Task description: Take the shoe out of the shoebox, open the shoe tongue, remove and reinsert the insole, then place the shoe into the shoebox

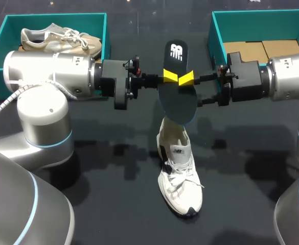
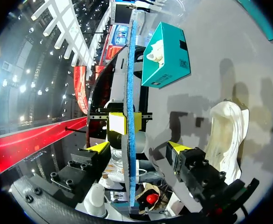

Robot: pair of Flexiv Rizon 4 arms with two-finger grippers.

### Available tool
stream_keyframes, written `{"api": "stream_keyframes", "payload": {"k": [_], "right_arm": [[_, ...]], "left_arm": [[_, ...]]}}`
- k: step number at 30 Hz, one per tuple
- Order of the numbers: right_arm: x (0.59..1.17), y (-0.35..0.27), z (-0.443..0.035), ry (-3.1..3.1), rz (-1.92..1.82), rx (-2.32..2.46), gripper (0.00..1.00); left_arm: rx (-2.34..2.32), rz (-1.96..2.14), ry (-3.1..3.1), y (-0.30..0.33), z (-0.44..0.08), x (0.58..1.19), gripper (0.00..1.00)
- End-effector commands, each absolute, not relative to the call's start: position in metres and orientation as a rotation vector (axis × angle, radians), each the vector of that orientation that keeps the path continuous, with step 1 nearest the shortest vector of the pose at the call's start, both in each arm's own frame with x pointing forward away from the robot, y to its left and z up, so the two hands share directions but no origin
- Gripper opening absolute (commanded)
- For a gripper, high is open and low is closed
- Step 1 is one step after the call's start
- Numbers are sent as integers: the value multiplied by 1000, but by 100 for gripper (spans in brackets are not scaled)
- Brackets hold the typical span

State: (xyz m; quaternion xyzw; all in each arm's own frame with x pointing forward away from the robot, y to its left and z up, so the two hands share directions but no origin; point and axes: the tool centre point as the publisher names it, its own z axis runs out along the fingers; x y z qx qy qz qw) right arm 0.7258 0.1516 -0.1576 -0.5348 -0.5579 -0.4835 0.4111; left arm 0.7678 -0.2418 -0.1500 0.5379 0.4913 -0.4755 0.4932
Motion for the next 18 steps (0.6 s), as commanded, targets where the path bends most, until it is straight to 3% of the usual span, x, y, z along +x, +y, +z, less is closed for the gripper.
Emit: {"api": "stream_keyframes", "payload": {"k": [1,9,14,18], "right_arm": [[729,156,-160,-1403,-1217,-1336,45],[729,157,-159,-1397,-1206,-1307,29],[729,157,-158,-1396,-1196,-1303,27],[729,157,-158,-1393,-1195,-1299,31]], "left_arm": [[1304,-1154,1188,-246,-152,770,0],[1306,-1147,1187,-246,-154,773,0],[1304,-1142,1185,-245,-154,774,0],[1304,-1139,1186,-246,-155,775,0]]}}
